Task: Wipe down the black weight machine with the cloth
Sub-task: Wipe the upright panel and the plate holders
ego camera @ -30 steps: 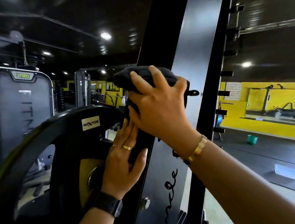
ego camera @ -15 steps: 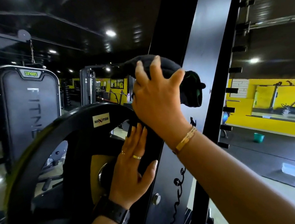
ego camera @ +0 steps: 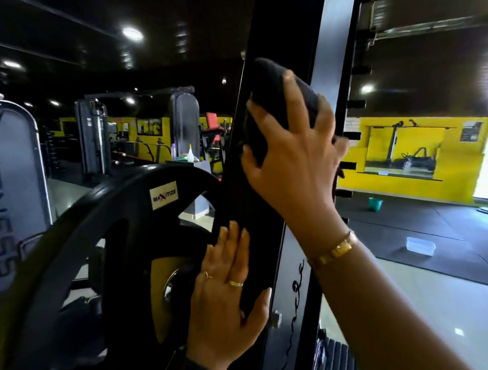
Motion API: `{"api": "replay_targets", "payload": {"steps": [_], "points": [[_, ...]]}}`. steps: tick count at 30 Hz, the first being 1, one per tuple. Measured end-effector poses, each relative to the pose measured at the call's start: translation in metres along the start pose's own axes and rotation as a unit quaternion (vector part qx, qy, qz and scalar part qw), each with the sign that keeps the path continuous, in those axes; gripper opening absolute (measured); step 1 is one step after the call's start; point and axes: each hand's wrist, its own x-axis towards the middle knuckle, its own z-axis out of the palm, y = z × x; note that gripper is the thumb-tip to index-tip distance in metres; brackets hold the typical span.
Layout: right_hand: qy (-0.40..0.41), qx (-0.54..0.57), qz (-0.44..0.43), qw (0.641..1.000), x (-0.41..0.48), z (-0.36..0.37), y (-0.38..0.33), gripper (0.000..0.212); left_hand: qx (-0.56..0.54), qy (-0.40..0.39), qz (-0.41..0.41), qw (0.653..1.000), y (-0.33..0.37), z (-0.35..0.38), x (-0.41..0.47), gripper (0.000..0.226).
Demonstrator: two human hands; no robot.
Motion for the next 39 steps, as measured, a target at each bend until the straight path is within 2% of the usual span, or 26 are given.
{"api": "replay_targets", "payload": {"steps": [2,4,8,10,14,18,23,27,29,35,39], "points": [[0.003,-0.104,-0.049,0.993,-0.001,0.002,-0.013,0.060,-0.010,0.014,0.013,1.000,-0.001,0.001,0.000,0.067],[-0.003,-0.157,-0.117,0.981,-0.010,0.008,-0.021,0.051,-0.016,0.027,0.024,0.999,-0.003,0.004,-0.001,0.067],[-0.006,-0.121,-0.195,0.973,-0.040,0.012,-0.013,0.029,-0.019,0.048,0.034,0.998,-0.004,0.007,-0.003,0.064],[-0.013,-0.080,-0.175,0.981,-0.054,0.004,0.001,0.032,-0.025,0.052,0.032,0.998,-0.003,0.007,-0.005,0.064],[-0.037,-0.029,-0.073,0.996,-0.057,-0.017,0.019,0.038,-0.036,0.065,0.017,0.997,-0.002,0.006,-0.004,0.063],[-0.044,-0.048,-0.003,0.998,-0.029,-0.016,0.007,0.036,-0.037,0.067,0.014,0.997,-0.002,0.006,-0.002,0.062],[-0.013,-0.139,-0.083,0.987,-0.029,0.007,-0.022,0.033,-0.033,0.068,0.020,0.997,-0.004,0.006,-0.005,0.063],[-0.018,-0.149,-0.143,0.978,-0.056,0.010,-0.015,0.037,-0.043,0.072,0.023,0.996,-0.005,0.006,-0.005,0.061],[-0.021,-0.124,-0.131,0.983,-0.071,0.002,-0.004,0.040,-0.035,0.063,0.025,0.997,-0.004,0.006,-0.006,0.062],[-0.006,-0.006,0.019,1.000,-0.078,-0.004,0.010,0.046,-0.013,-0.003,-0.037,0.999,0.011,0.002,-0.036,0.072],[0.018,-0.042,0.004,0.999,-0.056,0.004,-0.011,0.039,-0.011,-0.022,-0.063,0.998,0.012,-0.001,-0.059,0.074]]}}
